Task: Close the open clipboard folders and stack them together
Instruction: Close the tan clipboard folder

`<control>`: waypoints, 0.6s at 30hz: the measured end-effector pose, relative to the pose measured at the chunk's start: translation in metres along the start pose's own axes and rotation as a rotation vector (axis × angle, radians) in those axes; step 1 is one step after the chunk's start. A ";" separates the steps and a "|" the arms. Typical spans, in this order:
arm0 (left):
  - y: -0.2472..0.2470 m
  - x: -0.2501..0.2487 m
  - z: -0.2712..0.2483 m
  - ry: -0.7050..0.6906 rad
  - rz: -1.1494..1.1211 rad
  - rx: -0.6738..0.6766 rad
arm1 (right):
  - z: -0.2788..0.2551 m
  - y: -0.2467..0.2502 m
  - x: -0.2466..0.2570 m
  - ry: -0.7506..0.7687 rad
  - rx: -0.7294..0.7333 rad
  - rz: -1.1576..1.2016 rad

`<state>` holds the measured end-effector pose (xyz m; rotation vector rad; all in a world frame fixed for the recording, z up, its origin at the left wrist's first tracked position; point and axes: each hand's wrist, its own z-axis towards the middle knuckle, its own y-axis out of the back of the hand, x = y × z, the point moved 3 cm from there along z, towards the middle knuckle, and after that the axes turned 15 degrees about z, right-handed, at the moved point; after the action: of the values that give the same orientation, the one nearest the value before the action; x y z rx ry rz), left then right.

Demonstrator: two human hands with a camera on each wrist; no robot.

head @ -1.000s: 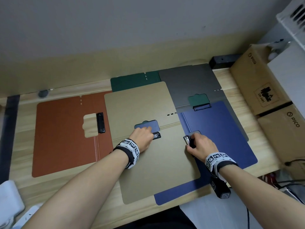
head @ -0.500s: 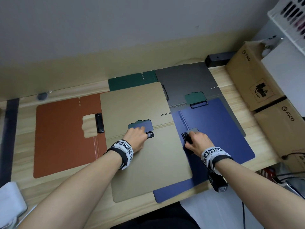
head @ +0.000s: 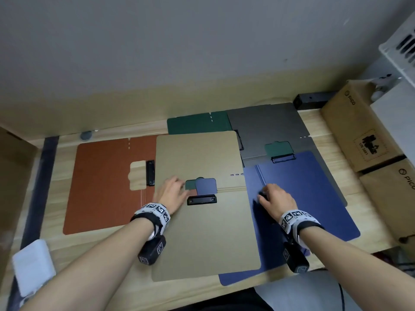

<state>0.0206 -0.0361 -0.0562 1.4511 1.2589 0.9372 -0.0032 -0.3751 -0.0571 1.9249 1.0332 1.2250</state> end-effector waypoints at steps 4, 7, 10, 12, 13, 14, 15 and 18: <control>-0.011 0.055 -0.009 0.334 -0.043 0.080 | 0.021 -0.021 0.029 -0.045 0.063 0.221; -0.022 0.066 -0.016 0.419 -0.157 0.154 | 0.034 -0.034 0.047 -0.167 0.074 0.230; -0.025 0.059 -0.022 0.455 -0.256 0.165 | 0.045 -0.040 0.052 -0.235 0.124 0.201; -0.025 0.056 -0.024 0.483 -0.299 0.171 | 0.051 -0.041 0.049 -0.255 0.144 0.241; -0.025 0.055 -0.024 0.494 -0.312 0.179 | 0.053 -0.041 0.047 -0.260 0.139 0.301; -0.023 0.054 -0.024 0.495 -0.323 0.187 | 0.053 -0.041 0.046 -0.270 0.120 0.377; -0.022 0.054 -0.024 0.490 -0.336 0.196 | 0.053 -0.041 0.045 -0.274 0.087 0.456; -0.015 0.052 -0.026 0.452 -0.387 0.237 | 0.049 -0.026 0.052 -0.231 0.000 0.593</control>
<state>0.0013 0.0193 -0.0664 1.1355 1.9591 0.8962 0.0486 -0.3218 -0.0743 2.3964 0.3454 1.2526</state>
